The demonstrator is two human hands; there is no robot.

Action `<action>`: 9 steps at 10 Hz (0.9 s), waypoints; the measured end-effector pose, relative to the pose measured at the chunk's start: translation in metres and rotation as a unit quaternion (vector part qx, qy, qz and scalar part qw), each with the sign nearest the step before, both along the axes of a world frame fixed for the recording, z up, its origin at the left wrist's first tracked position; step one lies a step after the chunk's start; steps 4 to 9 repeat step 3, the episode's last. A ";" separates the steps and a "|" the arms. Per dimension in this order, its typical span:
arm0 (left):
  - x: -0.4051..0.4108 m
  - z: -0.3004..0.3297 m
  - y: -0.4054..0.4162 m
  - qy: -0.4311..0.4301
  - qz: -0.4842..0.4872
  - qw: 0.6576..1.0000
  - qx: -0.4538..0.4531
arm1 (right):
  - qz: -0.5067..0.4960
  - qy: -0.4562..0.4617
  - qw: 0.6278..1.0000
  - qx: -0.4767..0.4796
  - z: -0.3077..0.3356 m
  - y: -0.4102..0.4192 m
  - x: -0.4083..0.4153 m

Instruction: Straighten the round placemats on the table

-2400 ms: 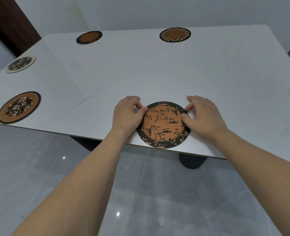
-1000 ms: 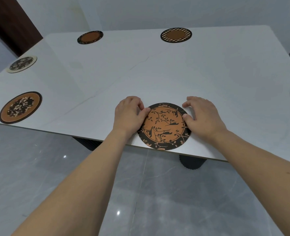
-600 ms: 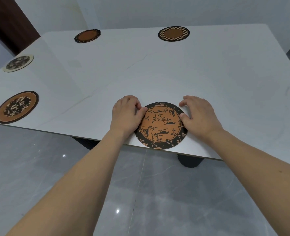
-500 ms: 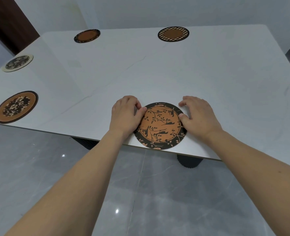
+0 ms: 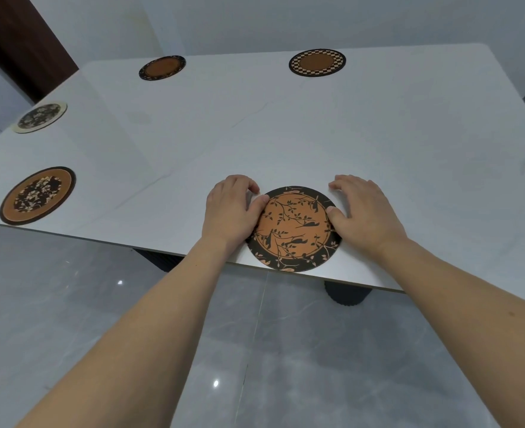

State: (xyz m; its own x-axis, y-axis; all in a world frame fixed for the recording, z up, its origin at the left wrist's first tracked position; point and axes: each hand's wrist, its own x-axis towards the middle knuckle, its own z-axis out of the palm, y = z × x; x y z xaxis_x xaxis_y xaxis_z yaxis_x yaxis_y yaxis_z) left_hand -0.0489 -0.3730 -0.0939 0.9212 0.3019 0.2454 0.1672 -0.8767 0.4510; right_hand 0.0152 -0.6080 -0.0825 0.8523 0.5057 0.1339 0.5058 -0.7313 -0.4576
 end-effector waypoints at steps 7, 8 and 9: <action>-0.003 0.008 -0.003 0.002 0.010 0.997 -0.071 | -0.033 0.047 0.995 0.085 0.000 0.000 0.000; -0.003 0.008 -0.003 0.002 0.010 0.997 -0.071 | -0.033 0.047 0.995 0.085 0.000 0.000 0.000; -0.003 0.008 -0.003 0.002 0.010 0.997 -0.071 | -0.033 0.047 0.995 0.085 0.000 0.000 0.000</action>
